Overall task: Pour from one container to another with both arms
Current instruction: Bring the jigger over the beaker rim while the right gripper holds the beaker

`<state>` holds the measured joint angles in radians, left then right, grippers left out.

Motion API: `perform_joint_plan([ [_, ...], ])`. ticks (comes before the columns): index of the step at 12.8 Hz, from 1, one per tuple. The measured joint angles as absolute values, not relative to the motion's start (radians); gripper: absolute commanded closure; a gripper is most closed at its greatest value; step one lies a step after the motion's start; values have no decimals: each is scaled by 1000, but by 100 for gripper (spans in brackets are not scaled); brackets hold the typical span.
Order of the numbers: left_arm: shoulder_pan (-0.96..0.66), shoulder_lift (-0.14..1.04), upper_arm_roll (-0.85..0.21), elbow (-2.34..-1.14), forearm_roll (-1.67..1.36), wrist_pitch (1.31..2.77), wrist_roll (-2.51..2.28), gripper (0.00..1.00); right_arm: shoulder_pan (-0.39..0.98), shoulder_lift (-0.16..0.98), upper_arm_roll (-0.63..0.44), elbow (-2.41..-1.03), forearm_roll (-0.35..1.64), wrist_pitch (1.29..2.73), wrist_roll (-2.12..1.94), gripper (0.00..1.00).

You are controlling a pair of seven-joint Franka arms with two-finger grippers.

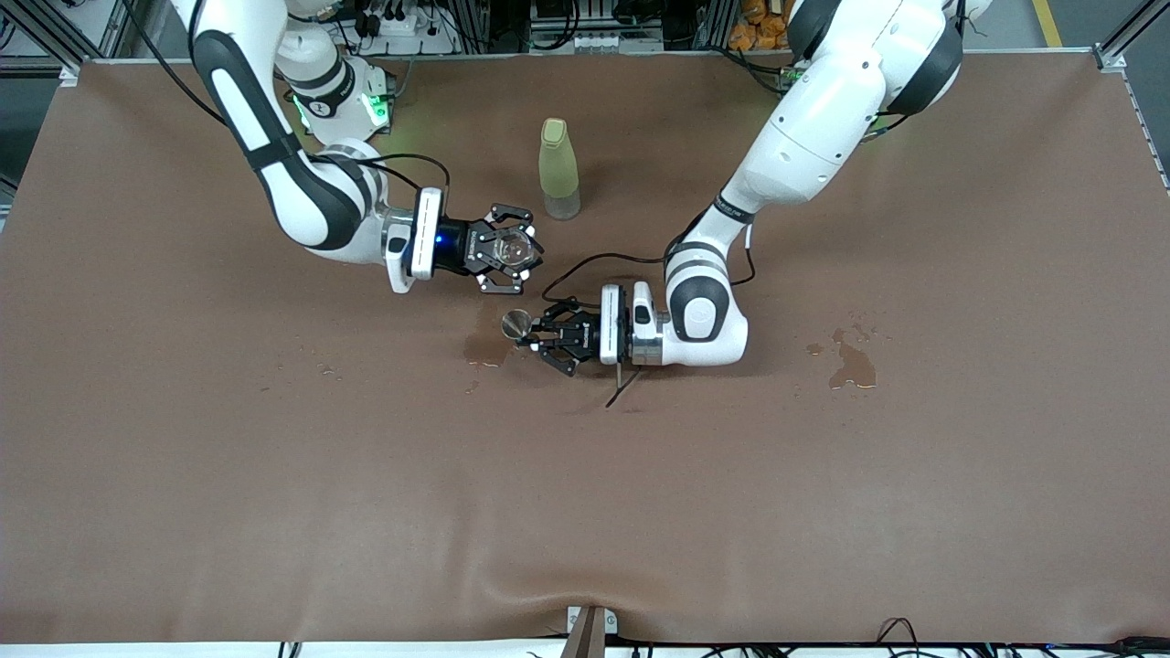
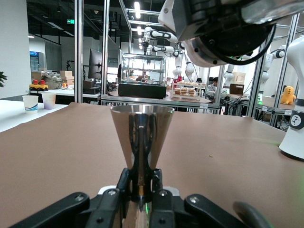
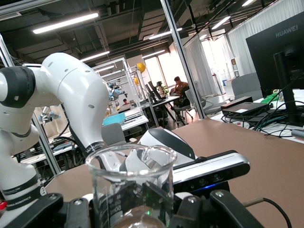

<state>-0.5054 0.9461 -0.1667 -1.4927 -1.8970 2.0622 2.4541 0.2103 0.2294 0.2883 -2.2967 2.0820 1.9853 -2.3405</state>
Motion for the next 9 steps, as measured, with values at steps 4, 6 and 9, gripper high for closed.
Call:
perform_joint_plan([
  [4,-499,945,-166,-1485,-1899,2062,2473,100,239,235,293,-2295,2134,2000,-2365,100],
  [6,-492,945,-163,-1485,-1899,2062,2486,100,242,245,293,-2284,2141,2007,-2381,100],
  [9,-484,945,-160,-1493,-1899,2062,2500,100,242,267,293,-2268,2147,2009,-2390,100],
])
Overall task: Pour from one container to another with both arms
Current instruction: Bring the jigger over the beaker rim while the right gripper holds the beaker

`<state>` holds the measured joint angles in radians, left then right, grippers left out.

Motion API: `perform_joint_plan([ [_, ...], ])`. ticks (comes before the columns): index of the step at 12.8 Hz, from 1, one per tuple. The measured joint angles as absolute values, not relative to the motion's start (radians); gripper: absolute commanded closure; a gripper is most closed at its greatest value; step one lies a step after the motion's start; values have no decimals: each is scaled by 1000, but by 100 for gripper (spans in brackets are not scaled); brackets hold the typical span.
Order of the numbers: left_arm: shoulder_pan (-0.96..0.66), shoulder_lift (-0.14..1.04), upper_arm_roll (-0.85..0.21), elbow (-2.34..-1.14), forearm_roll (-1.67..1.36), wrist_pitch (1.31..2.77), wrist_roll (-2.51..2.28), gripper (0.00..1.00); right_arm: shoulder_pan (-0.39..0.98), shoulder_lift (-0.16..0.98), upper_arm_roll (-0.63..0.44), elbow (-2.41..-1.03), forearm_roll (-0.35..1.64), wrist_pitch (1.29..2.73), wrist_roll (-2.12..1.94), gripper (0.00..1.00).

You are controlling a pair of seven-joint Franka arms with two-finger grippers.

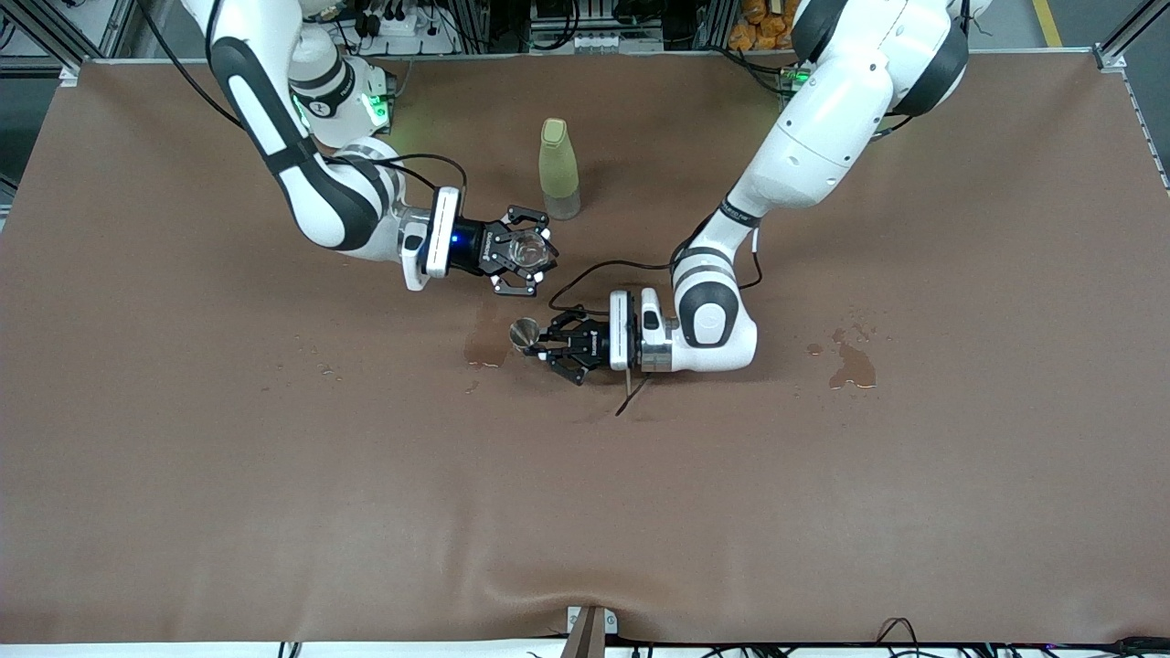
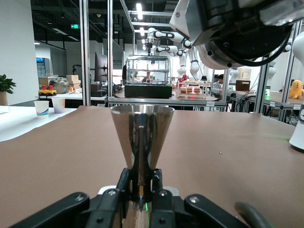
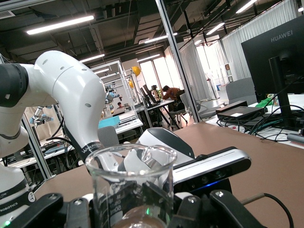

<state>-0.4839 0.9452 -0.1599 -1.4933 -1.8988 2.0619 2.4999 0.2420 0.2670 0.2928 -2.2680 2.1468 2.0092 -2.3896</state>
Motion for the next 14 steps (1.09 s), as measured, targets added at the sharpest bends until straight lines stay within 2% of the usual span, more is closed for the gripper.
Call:
perform_joint_plan([
  [7,-474,946,-159,-1555,-1899,2032,2552,100,242,295,292,-2262,2175,2037,-2388,100],
  [14,-471,944,-160,-1561,-1899,2026,2555,100,242,301,292,-2262,2179,2062,-2287,100],
])
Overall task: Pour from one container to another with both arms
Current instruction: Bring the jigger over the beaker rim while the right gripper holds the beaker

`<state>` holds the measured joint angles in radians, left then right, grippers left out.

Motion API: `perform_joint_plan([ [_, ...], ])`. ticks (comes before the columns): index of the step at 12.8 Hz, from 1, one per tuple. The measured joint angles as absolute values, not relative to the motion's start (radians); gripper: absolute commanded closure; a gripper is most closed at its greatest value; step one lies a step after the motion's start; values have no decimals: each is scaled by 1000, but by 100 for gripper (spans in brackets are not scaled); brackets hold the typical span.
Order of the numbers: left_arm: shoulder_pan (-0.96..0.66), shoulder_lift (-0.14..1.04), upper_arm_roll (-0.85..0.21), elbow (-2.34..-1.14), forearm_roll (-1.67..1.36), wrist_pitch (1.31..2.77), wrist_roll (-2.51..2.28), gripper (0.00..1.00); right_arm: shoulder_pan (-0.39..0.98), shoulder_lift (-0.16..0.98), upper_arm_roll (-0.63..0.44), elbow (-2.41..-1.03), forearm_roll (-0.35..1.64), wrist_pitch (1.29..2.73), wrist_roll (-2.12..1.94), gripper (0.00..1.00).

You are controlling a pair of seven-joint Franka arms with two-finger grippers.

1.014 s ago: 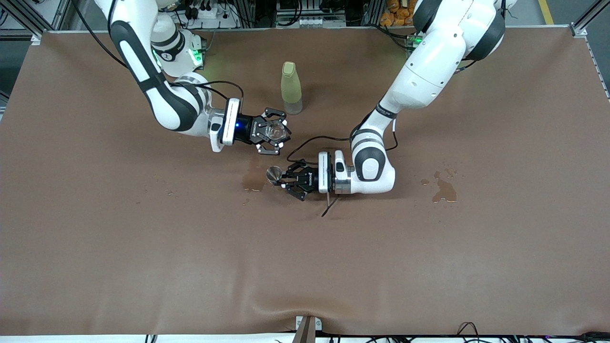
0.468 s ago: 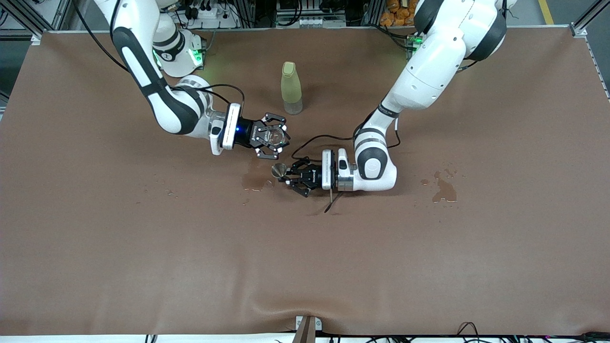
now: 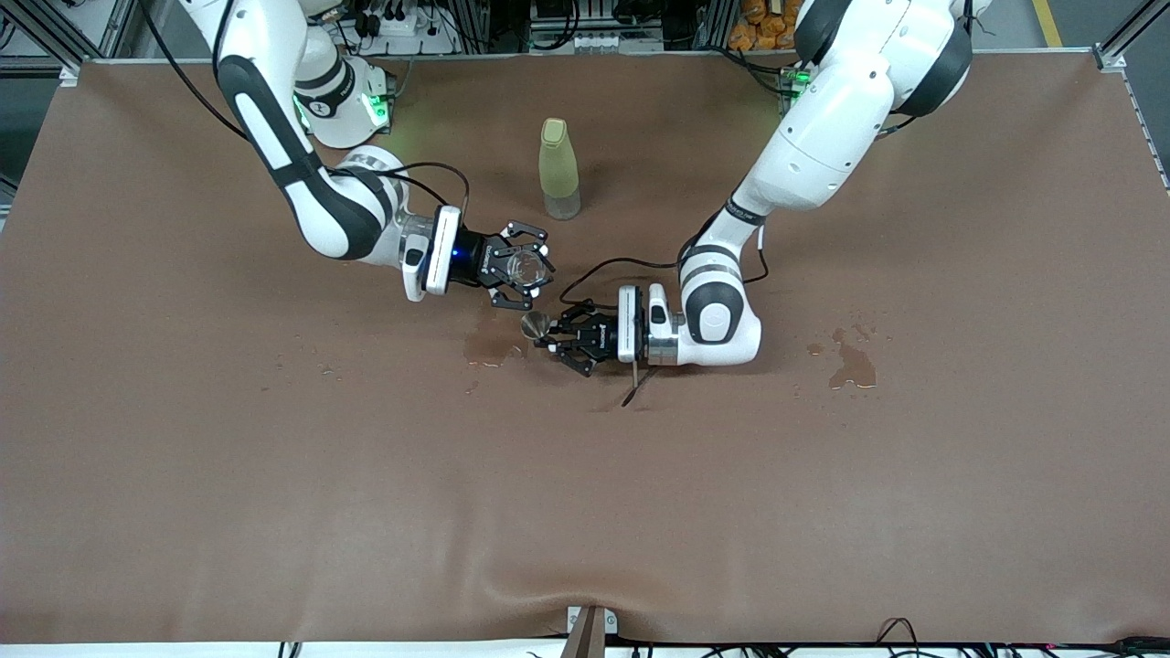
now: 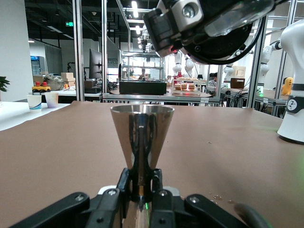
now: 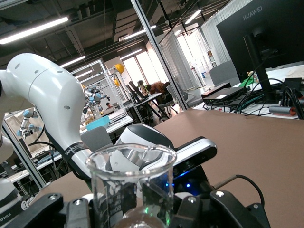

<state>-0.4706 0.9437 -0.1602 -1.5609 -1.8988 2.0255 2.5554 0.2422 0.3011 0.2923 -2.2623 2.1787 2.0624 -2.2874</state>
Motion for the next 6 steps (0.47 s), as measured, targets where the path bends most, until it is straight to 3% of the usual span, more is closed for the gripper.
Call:
perform_joint_plan([
  [6,-464,939,-160,-1560,-1899,2024,2555,100,263,301,294,-2262,2179,2062,-2101,100],
])
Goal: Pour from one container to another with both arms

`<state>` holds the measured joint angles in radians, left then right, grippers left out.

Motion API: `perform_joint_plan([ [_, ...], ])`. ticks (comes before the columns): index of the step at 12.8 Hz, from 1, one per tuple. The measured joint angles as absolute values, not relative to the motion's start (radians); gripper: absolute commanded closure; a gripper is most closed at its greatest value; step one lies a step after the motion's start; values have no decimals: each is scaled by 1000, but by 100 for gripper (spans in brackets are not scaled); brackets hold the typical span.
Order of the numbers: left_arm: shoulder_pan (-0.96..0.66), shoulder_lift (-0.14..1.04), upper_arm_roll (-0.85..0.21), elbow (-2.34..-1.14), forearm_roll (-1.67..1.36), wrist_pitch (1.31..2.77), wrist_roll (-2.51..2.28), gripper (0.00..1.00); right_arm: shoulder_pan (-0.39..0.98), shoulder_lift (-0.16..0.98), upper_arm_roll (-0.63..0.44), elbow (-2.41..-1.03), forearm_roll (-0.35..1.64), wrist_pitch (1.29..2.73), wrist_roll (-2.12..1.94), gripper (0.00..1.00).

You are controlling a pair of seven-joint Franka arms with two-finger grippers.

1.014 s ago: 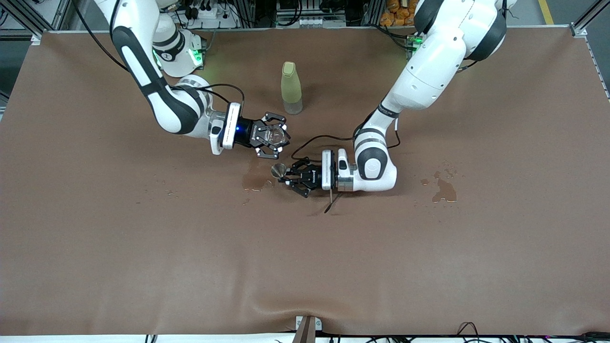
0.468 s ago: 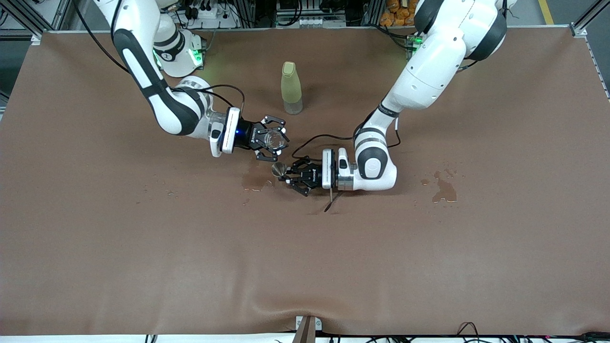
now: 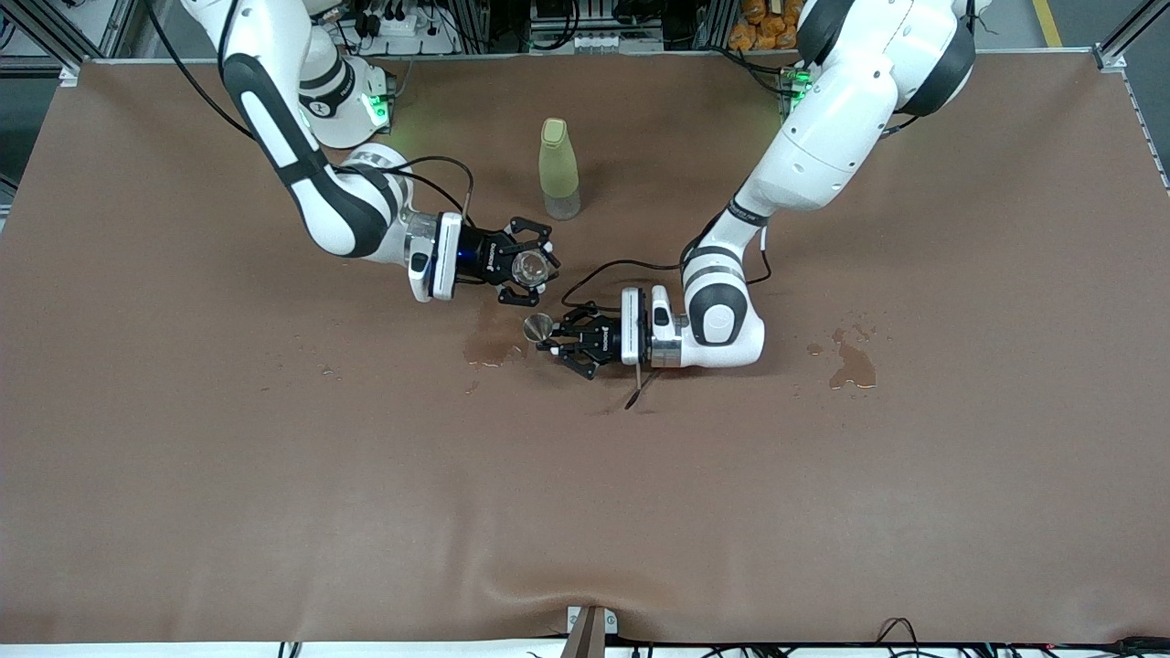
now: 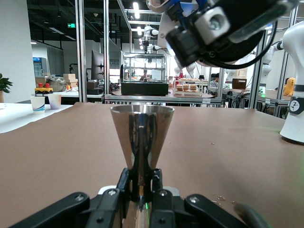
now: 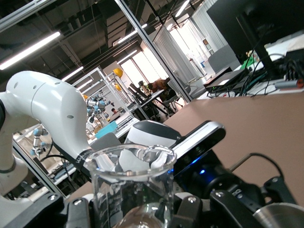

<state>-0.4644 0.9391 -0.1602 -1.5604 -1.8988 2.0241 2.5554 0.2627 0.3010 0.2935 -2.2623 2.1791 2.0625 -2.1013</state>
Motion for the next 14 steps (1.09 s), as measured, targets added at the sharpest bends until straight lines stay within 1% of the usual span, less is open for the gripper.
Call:
perform_joint_plan([
  [8,-463,938,-160,-1560,-1899,2024,2557,100,269,301,326,-2262,2179,2062,-1852,100],
  [14,-447,938,-160,-1561,-1899,2006,2569,100,269,300,328,-2261,2183,2062,-1712,100],
])
